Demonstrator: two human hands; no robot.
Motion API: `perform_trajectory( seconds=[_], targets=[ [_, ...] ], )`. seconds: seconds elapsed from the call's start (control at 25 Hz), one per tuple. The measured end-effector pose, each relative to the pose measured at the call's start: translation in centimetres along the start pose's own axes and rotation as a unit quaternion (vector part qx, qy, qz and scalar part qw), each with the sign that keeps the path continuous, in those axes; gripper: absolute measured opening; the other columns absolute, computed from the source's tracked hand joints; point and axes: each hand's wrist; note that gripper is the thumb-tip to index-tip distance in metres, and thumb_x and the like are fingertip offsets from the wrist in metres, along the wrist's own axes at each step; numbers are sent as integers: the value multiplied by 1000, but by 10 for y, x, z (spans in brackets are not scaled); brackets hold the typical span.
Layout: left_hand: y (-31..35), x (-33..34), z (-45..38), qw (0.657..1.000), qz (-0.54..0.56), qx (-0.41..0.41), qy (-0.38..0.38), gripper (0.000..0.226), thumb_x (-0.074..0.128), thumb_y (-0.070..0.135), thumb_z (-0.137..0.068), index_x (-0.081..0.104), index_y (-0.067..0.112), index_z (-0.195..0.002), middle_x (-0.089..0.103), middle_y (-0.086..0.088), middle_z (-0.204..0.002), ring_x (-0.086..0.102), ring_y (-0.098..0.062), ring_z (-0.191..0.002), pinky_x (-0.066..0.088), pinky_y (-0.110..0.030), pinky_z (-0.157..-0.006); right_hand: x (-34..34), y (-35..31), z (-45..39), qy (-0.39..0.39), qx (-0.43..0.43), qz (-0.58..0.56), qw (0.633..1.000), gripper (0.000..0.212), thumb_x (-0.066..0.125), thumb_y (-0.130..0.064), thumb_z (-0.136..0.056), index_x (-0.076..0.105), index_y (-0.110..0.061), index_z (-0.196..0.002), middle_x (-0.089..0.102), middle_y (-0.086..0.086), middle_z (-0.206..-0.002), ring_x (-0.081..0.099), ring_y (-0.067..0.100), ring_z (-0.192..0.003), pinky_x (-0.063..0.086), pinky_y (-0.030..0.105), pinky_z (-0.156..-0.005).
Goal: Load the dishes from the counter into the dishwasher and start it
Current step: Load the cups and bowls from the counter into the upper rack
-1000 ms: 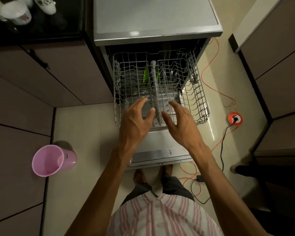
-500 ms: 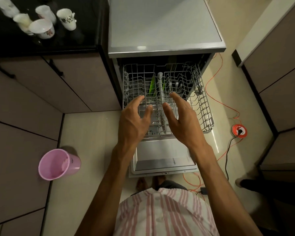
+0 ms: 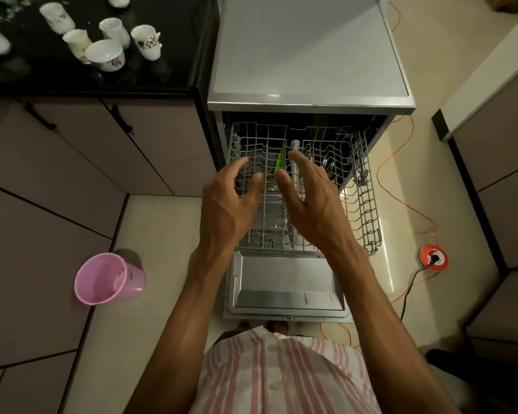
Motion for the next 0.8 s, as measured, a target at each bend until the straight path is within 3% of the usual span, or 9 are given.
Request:
perform_trajectory(
  seconds=[0.16, 0.36, 0.48, 0.8],
  targets=[
    [-5, -4, 0, 1000, 5, -5, 18, 53, 56, 41, -95, 52, 10, -138, 55, -8, -140, 52, -17, -128, 41, -20, -99, 5, -7, -9, -19, -18, 2, 1000, 60, 38, -50, -101, 33, -14, -149, 38, 9, -153, 34, 20, -142, 33, 38, -113],
    [-23, -30, -14, 998, 1, -27, 56, 52, 56, 38, -96, 49, 12, -140, 52, -6, -143, 47, -13, -130, 30, -2, -92, 28, -31, -33, -40, -46, 10, 998, 60, 36, -50, -101, 32, -15, -150, 37, 9, -154, 33, 21, -142, 34, 44, -114],
    [-42, -55, -24, 997, -3, -27, 72, 52, 56, 38, -96, 49, 12, -140, 51, -5, -143, 47, -12, -130, 32, -7, -95, 51, -51, -49, -43, -55, 11, 997, 62, 36, -52, -101, 30, -15, -151, 35, 8, -155, 31, 21, -143, 33, 44, -115],
    [-105, -140, -60, 996, -16, -13, 91, 50, 57, 38, -96, 52, 13, -138, 54, -4, -141, 46, -8, -129, 28, 3, -89, 123, -126, -76, -40, -61, -15, 997, 63, 34, -54, -100, 32, -16, -150, 37, 7, -154, 32, 20, -143, 33, 47, -115]
  ],
)
Point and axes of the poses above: each hand's wrist, its own z-axis away from the middle knuckle, its own x-axis out of the palm, y = z × x
